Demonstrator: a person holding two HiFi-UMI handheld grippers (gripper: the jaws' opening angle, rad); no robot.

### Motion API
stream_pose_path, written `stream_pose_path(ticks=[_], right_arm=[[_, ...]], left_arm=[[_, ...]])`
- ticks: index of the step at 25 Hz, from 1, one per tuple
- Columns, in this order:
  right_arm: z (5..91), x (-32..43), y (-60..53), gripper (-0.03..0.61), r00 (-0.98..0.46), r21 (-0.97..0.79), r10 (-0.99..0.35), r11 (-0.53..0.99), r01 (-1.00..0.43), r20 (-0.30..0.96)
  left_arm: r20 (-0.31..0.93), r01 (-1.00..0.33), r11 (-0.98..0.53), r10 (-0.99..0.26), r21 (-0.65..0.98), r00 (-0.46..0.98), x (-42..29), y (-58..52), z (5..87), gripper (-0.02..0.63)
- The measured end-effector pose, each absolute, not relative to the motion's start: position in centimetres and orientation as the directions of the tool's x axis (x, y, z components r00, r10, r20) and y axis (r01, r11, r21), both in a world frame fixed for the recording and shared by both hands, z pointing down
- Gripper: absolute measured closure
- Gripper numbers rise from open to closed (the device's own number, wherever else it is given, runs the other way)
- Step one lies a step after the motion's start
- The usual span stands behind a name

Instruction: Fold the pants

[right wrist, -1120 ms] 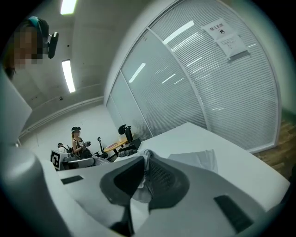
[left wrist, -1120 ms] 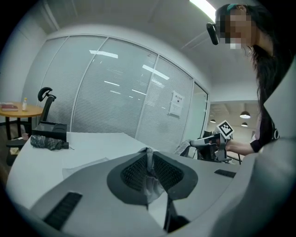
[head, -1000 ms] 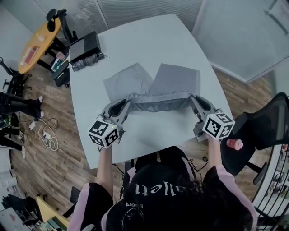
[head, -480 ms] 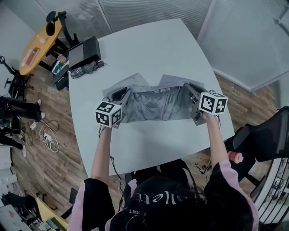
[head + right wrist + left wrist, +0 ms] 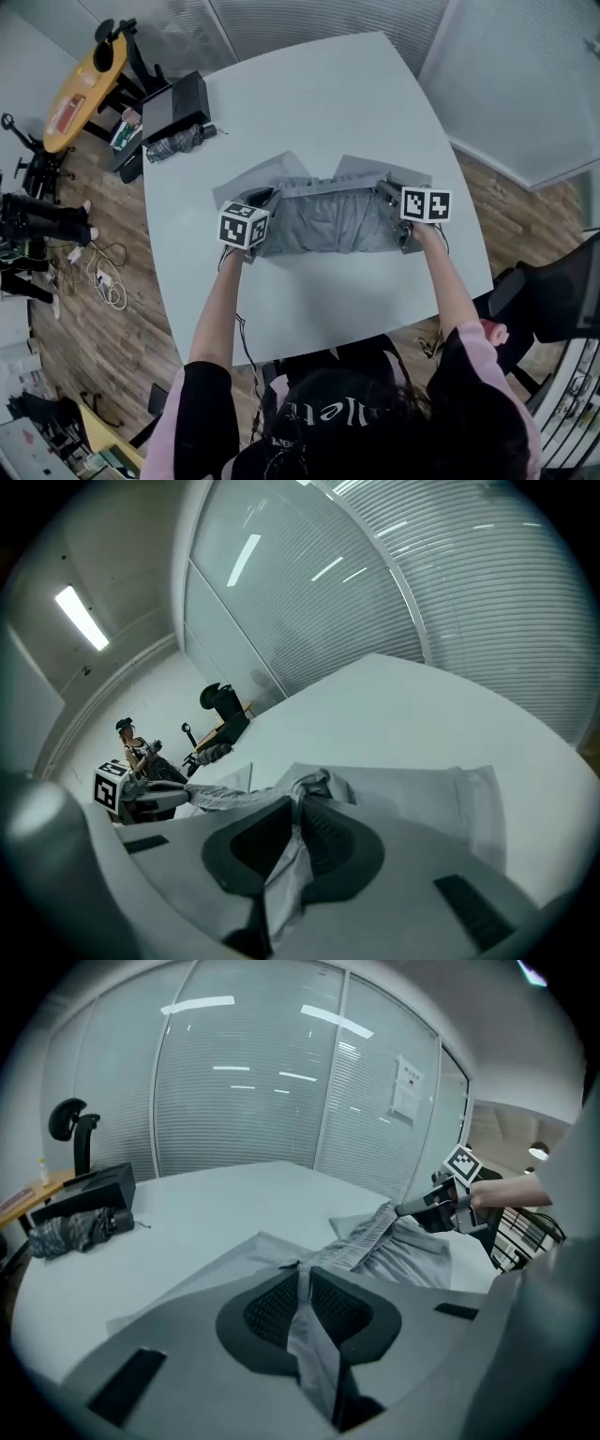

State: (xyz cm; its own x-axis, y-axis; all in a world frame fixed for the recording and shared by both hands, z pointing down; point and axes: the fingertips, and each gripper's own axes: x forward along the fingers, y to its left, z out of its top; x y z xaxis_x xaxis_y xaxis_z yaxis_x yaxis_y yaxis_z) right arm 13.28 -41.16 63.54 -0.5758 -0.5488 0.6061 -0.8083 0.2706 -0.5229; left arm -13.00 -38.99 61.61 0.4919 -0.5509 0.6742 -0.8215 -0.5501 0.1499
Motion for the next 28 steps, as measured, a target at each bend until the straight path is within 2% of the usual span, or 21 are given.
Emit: stream_pose_path(ticks=[5,10,14,20,28], right_arm=[[66.1,13.5,-39.8,0.535,-0.571,-0.543,-0.518,0.225,-0.809,0.637],[67.2,13.7,-38.9,0.529,-0.564,-0.545,-0.499,0.201,-0.814,0.658],[66.6,14.3,-38.0,0.41,-0.535,-0.495,-0.515,0.227,-0.839,0.67],[63.4,13.4,-34.7,0.41,-0.544,-0.37,-0.535,0.404,-0.837,0.647],[58.9,12.0,-29.9,0.41,-0.584,-0.376,-0.592,0.447,-0.811,0.555]], left_arm=[[0.734,-0.823,-0.538,-0.481,0.184,0.478,-12.6,-36.8,65.0,0.551],[0.76,-0.846,-0.492,-0.463,0.208,0.456,-12.2,-36.0,66.5,0.549],[0.756,-0.846,-0.492,-0.469,0.205,0.456,-12.0,-35.2,65.8,0.477],[0.665,-0.844,-0.48,-0.552,0.239,0.502,-11.4,-33.2,62.3,0.471],[0.531,-0.833,-0.463,-0.644,0.303,0.551,-9.3,-28.0,57.2,0.471]])
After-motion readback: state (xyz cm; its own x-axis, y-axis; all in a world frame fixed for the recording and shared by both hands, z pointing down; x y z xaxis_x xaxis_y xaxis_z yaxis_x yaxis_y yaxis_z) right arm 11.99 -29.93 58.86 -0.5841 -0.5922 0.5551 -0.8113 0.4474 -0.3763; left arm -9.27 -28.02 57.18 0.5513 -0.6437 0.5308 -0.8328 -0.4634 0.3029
